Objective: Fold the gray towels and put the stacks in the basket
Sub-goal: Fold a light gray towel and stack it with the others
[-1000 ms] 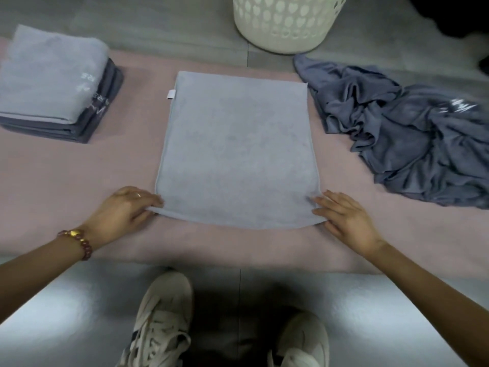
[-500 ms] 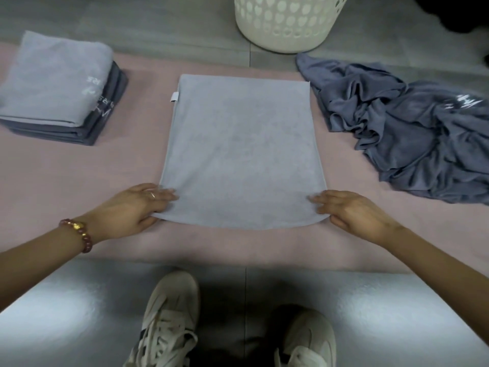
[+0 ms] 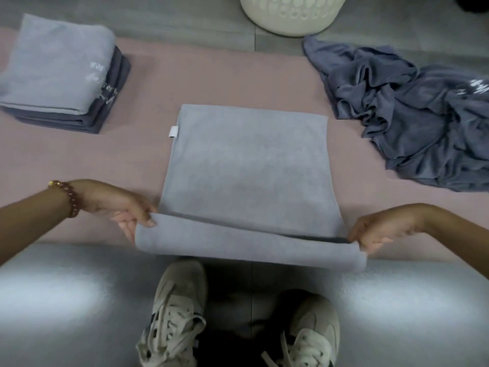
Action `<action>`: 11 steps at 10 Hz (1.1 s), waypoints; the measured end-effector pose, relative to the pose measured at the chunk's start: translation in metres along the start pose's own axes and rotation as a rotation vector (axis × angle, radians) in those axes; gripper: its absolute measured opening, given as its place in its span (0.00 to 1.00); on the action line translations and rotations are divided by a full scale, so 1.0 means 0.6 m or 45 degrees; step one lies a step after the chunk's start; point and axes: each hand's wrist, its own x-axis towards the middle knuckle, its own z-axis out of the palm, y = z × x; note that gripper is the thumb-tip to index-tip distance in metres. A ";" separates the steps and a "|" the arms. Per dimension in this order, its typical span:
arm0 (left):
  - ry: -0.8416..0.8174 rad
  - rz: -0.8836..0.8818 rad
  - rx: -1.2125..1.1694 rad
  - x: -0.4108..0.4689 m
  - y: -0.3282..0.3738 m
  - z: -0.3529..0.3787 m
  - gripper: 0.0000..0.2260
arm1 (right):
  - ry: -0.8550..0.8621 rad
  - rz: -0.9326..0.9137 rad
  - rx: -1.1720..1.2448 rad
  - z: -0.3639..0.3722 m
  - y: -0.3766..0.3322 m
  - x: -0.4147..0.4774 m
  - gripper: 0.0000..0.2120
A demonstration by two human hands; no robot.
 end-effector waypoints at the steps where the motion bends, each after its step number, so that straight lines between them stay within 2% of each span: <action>1: 0.142 0.329 -0.181 -0.042 0.088 0.003 0.22 | 0.336 -0.121 0.227 -0.035 -0.001 -0.013 0.20; 2: 0.292 0.492 -0.361 -0.045 0.158 -0.007 0.21 | 0.758 -0.257 0.596 -0.103 -0.029 -0.026 0.06; 3: 0.562 0.632 -0.581 -0.006 0.253 -0.021 0.06 | 1.050 -0.409 0.819 -0.167 -0.058 -0.016 0.10; 4: 0.860 0.634 -0.640 0.049 0.319 -0.022 0.07 | 1.288 -0.375 0.961 -0.231 -0.091 0.021 0.08; 5: 1.126 0.614 -0.537 0.103 0.330 -0.018 0.15 | 1.413 -0.308 1.165 -0.266 -0.097 0.091 0.05; 6: 1.306 0.593 -0.368 0.135 0.320 -0.011 0.18 | 1.698 -0.326 1.187 -0.274 -0.094 0.141 0.08; 7: 1.421 0.626 -0.244 0.143 0.316 -0.015 0.14 | 2.013 -0.307 0.715 -0.256 -0.099 0.160 0.12; 8: 1.522 0.663 -0.133 0.149 0.305 -0.025 0.14 | 2.218 -0.376 0.497 -0.257 -0.097 0.165 0.14; 9: 1.555 0.679 -0.087 0.153 0.301 -0.031 0.14 | 2.288 -0.404 0.417 -0.272 -0.101 0.167 0.08; 10: 1.555 0.646 -0.059 0.161 0.302 -0.038 0.11 | 2.249 -0.373 0.405 -0.293 -0.109 0.179 0.07; 11: 1.530 0.590 -0.001 0.167 0.309 -0.042 0.11 | 2.201 -0.255 0.411 -0.303 -0.106 0.193 0.10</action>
